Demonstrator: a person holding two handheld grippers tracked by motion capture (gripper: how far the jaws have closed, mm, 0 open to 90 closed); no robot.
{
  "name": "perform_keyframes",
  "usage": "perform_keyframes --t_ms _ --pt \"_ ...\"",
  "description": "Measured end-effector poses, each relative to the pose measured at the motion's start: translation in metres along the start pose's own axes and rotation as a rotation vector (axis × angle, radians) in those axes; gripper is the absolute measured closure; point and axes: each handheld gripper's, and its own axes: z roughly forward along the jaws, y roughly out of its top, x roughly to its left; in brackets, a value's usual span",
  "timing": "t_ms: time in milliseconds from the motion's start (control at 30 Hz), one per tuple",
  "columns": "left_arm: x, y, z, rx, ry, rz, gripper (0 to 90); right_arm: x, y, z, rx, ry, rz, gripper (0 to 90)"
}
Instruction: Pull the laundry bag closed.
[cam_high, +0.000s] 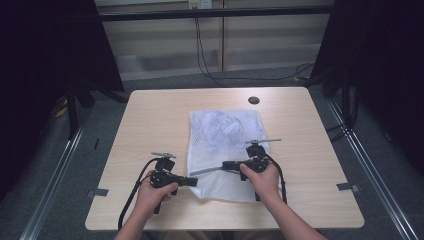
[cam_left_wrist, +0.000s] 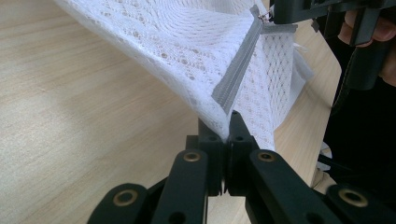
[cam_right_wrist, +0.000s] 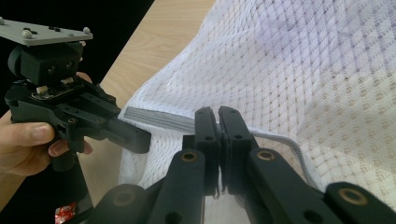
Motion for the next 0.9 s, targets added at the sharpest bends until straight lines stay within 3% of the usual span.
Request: perform_keyframes --t_ms 900 --pt "-0.0002 -0.0002 -0.0014 -0.004 0.000 0.001 88.3 -0.0051 0.0006 -0.0096 -0.016 -0.012 0.004 87.0"
